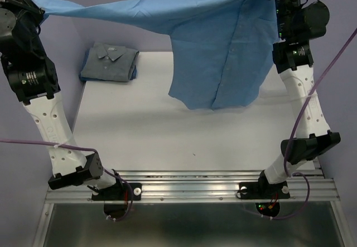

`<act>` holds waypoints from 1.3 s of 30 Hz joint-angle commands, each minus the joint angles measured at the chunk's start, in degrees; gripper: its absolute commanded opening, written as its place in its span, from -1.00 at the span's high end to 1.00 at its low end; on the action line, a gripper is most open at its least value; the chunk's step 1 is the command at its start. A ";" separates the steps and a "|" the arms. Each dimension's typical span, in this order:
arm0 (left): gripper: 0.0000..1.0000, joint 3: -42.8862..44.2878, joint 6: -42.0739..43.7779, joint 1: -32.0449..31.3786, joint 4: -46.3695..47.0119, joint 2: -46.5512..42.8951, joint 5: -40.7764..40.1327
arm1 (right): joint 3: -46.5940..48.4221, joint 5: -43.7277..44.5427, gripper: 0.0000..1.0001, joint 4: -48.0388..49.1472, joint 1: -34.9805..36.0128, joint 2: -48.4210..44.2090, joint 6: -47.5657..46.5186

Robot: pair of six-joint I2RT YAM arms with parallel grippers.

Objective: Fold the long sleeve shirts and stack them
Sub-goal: Flatten the shirt out

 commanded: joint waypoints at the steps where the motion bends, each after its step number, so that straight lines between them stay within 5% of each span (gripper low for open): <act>1: 1.00 2.80 2.00 0.68 2.55 7.94 2.65 | 2.96 -1.01 0.99 1.97 -0.41 7.56 0.30; 9: 1.00 20.12 2.53 2.61 -2.29 22.11 9.07 | 29.93 -6.46 0.99 0.30 -0.41 30.85 8.83; 13: 1.00 18.19 -0.10 5.33 1.31 20.27 13.55 | 29.96 -6.74 0.99 10.90 -0.41 31.85 13.13; 17: 1.00 17.66 -1.60 7.53 2.29 18.24 17.51 | 25.84 -6.90 0.99 11.38 -0.41 27.09 14.37; 22: 1.00 8.81 -0.11 8.76 1.15 12.19 17.87 | -1.16 -9.01 0.99 12.08 -0.94 12.17 17.18; 27: 1.00 -20.08 -0.98 8.76 0.96 -0.96 11.46 | -38.88 -5.07 0.99 15.49 -0.94 -5.74 20.87; 30: 1.00 -40.13 -3.70 8.76 2.73 -10.02 10.13 | -62.63 12.04 0.99 16.13 -0.94 -19.98 26.66; 33: 1.00 -55.96 -5.91 8.76 4.31 -16.63 11.09 | -72.00 18.85 0.99 5.97 -1.47 -32.04 30.37; 35: 1.00 -62.54 -5.38 8.76 -1.11 -18.40 11.71 | -73.21 21.47 0.99 -11.60 -1.47 -36.79 35.62; 39: 1.00 -73.56 -4.25 8.76 -8.78 -20.60 11.54 | -80.33 19.02 0.86 -25.60 -1.47 -44.70 43.72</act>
